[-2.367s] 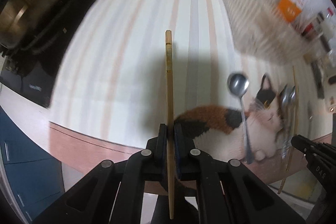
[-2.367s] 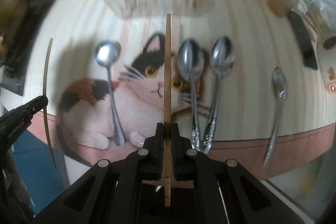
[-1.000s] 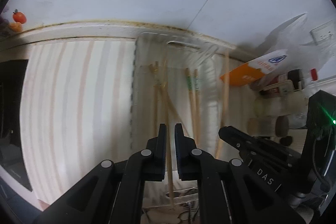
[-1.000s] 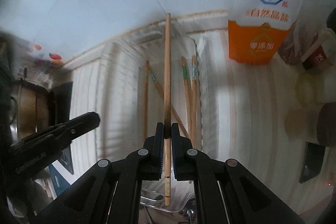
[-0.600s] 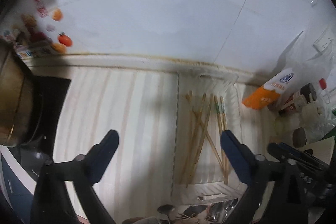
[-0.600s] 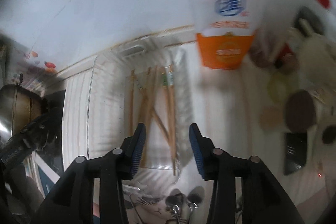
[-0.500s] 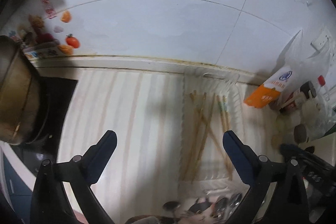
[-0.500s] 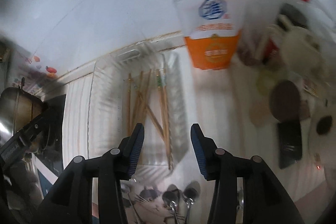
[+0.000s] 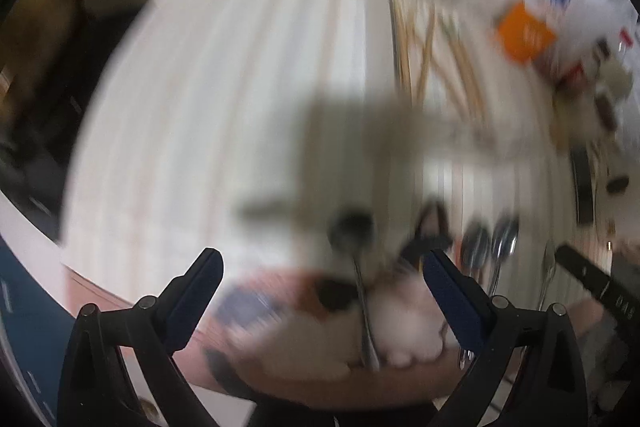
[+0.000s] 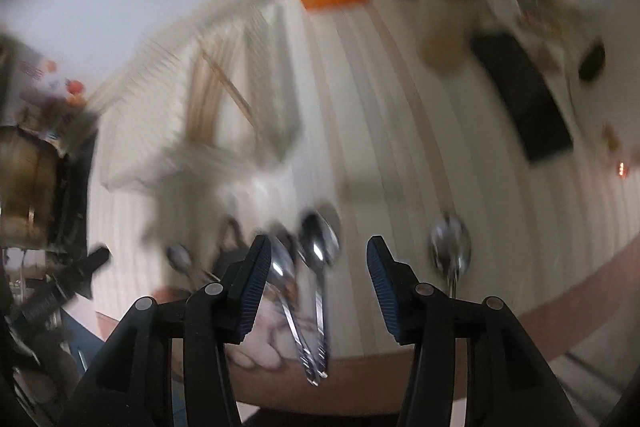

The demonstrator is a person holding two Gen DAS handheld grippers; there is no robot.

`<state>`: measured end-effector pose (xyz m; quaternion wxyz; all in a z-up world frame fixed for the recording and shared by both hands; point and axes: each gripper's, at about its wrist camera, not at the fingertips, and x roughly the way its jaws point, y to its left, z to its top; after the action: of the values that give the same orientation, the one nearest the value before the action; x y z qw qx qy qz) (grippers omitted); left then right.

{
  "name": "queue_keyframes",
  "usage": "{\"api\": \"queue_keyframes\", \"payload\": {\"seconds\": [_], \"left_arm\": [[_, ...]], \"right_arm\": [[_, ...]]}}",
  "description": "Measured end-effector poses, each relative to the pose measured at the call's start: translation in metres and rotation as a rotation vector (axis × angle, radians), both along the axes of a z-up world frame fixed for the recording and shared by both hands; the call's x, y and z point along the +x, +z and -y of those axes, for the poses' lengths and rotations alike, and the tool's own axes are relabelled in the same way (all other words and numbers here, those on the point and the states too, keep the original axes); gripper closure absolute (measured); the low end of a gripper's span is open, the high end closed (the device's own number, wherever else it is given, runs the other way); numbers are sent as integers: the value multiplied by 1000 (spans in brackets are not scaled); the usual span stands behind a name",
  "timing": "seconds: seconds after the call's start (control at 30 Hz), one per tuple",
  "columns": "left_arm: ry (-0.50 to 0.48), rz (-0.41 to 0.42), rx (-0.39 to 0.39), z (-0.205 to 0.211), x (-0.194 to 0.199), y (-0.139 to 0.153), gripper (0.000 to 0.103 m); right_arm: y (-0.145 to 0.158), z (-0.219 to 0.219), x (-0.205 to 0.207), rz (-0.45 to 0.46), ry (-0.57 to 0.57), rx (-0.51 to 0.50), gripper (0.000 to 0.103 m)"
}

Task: Organize utensils
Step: 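Grasp a steel spoon with the left tool while the right tool grasps a spoon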

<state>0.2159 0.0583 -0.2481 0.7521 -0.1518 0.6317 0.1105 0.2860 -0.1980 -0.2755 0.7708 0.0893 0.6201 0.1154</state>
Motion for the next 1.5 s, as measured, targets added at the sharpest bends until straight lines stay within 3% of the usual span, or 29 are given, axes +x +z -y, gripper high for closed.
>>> {"api": "queue_keyframes", "payload": {"seconds": [0.13, 0.3, 0.43, 0.5, 0.53, 0.57, 0.73, 1.1, 1.17, 1.23, 1.5], "left_arm": [[-5, -54, -48, 14, -2, -38, 6], [-31, -65, -5, 25, 16, -59, 8], [-54, -40, 80, 27, 31, -61, 23], [-69, -13, 90, 27, 35, -57, 39], [-82, -4, 94, 27, 36, -54, 58], [-105, -3, 96, 28, 39, -52, 65], [-151, -16, 107, 24, 35, -48, 65], [-144, -29, 98, 6, 12, -39, 65], [-142, -28, 94, -2, 11, -35, 65], [-140, -27, 91, -4, 11, -34, 65], [-138, -25, 90, -3, 12, -40, 65]], "right_arm": [[-24, 10, -8, -46, -15, -24, 53], [-35, 15, -14, -65, -16, -40, 53], [-37, 12, -20, -72, -5, -18, 53], [-37, 5, -24, -76, 13, 11, 53], [-37, 2, -25, -77, 22, 23, 53], [-36, -4, -26, -79, 35, 39, 53], [-38, -43, -28, -72, 107, 69, 53], [-61, -100, -23, -17, 225, -150, 52], [-61, -107, -24, -4, 233, -183, 53], [-61, -115, -26, 16, 238, -237, 67], [-60, -111, -27, 38, 229, -243, 69]]}}
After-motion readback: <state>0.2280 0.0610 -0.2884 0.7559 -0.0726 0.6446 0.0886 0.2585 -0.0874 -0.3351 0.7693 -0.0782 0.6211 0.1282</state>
